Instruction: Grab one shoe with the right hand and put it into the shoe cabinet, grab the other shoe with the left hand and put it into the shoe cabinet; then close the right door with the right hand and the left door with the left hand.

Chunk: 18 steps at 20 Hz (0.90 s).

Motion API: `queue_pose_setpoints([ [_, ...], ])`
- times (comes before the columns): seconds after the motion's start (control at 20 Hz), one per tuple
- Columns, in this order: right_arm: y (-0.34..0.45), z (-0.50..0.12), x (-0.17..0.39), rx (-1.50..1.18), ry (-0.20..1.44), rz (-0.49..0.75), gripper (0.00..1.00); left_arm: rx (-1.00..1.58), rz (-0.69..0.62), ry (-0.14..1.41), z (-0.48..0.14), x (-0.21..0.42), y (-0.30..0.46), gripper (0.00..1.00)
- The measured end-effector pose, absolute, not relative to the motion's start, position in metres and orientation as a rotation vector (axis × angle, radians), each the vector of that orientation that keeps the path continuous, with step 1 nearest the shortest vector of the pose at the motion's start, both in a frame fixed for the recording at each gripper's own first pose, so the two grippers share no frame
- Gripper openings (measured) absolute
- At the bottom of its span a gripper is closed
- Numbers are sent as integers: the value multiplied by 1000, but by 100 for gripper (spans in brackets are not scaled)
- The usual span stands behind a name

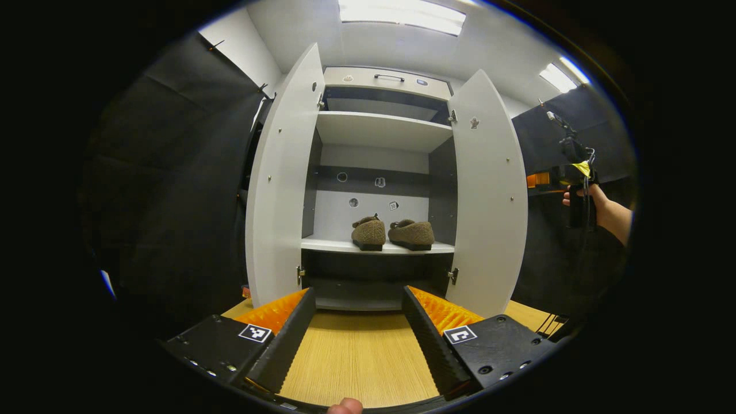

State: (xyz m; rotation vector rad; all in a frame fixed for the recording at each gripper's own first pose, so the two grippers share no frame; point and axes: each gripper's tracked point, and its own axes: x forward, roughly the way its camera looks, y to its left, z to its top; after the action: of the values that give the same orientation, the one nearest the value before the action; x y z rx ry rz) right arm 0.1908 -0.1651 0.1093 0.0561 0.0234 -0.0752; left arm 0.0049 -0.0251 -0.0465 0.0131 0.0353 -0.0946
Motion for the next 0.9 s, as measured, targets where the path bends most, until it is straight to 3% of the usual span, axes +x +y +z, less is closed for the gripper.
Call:
queue_pose_setpoints([
  [0.2,-160,113,199,50,-10,-73,87,2,-98,50,-47,4,-26,93],
  [0.5,-144,118,197,-19,-19,-68,89,27,-103,13,-30,9,-22,93],
  [0.9,-58,116,205,-3,-23,124,87,27,-86,4,-24,5,-13,93],
])
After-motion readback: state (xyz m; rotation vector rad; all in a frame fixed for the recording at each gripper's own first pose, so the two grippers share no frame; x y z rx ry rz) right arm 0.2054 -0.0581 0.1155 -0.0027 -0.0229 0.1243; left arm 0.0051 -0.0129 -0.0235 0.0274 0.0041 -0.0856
